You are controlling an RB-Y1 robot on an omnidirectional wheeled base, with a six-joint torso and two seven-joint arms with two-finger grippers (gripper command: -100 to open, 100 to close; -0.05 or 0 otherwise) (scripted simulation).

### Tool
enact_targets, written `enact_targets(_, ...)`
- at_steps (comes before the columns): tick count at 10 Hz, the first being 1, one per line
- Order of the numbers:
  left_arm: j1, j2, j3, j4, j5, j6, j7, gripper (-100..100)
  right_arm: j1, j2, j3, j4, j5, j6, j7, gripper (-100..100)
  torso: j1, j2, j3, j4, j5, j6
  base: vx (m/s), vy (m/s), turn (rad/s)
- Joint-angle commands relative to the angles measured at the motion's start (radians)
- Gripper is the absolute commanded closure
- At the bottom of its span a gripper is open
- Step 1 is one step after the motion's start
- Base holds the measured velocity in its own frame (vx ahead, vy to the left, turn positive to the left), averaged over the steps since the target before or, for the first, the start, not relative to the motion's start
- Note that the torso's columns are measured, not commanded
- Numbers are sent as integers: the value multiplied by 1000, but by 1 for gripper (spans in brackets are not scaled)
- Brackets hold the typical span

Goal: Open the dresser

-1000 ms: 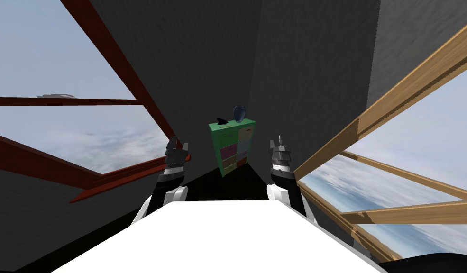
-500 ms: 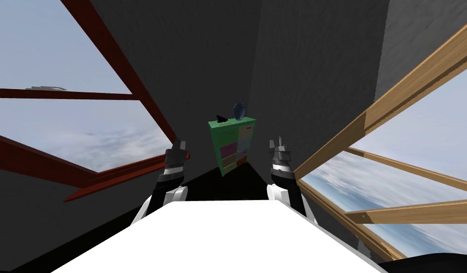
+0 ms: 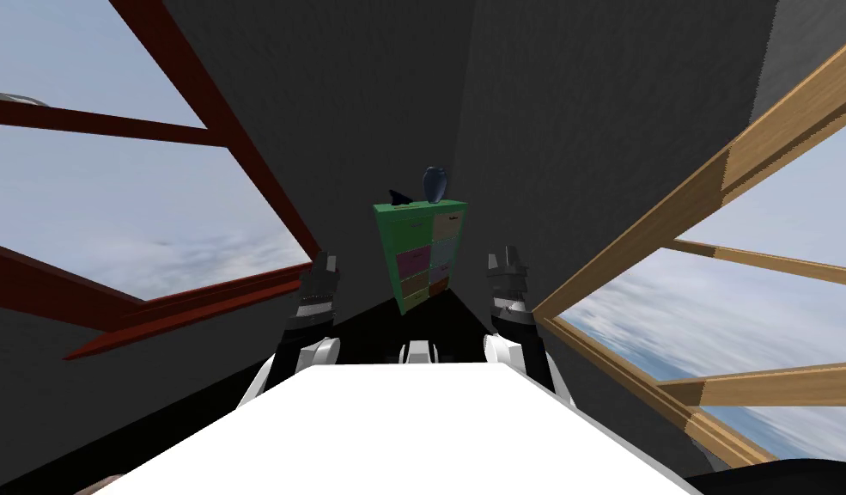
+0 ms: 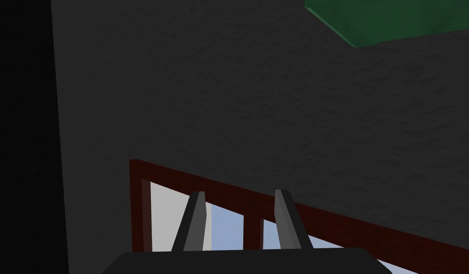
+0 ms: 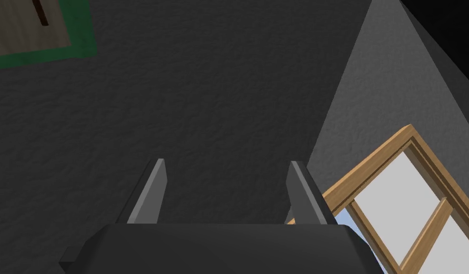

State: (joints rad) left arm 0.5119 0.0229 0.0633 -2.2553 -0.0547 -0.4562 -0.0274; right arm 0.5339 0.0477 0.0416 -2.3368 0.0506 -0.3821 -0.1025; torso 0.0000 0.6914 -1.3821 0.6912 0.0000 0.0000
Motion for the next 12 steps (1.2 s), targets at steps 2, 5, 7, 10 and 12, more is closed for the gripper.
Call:
enact_targets(2, 0, 0, 0, 0, 0, 0, 0, 0, 0, -104, -36, 16, 34, 2, 38, -100, 1, 43, -88, 43, 0, 0, -4, 21, 122)
enact_targets(5, 0, 0, 0, 1, 0, 0, 0, 0, 0, -165, -97, 42, 91, 4, 100, -100, 1, 46, -94, 47, 0, 0, -4, 35, 171)
enact_targets(7, 0, 0, 0, 1, 0, 0, 0, 0, 1, -190, -149, 62, 140, 6, 154, -100, 1, 47, -94, 47, 0, 0, -4, 49, 263)
enact_targets(10, 0, 0, 0, 1, 0, 0, 0, 0, 2, -212, -236, 96, 226, 9, 241, -100, 0, 46, -94, 47, 0, 0, 2, 57, 265)
enact_targets(12, 0, 0, 0, 0, 0, 0, 0, 0, 3, -217, -274, 109, 257, 10, 283, -100, -1, 47, -94, 47, 0, 1, 3, 34, 134)
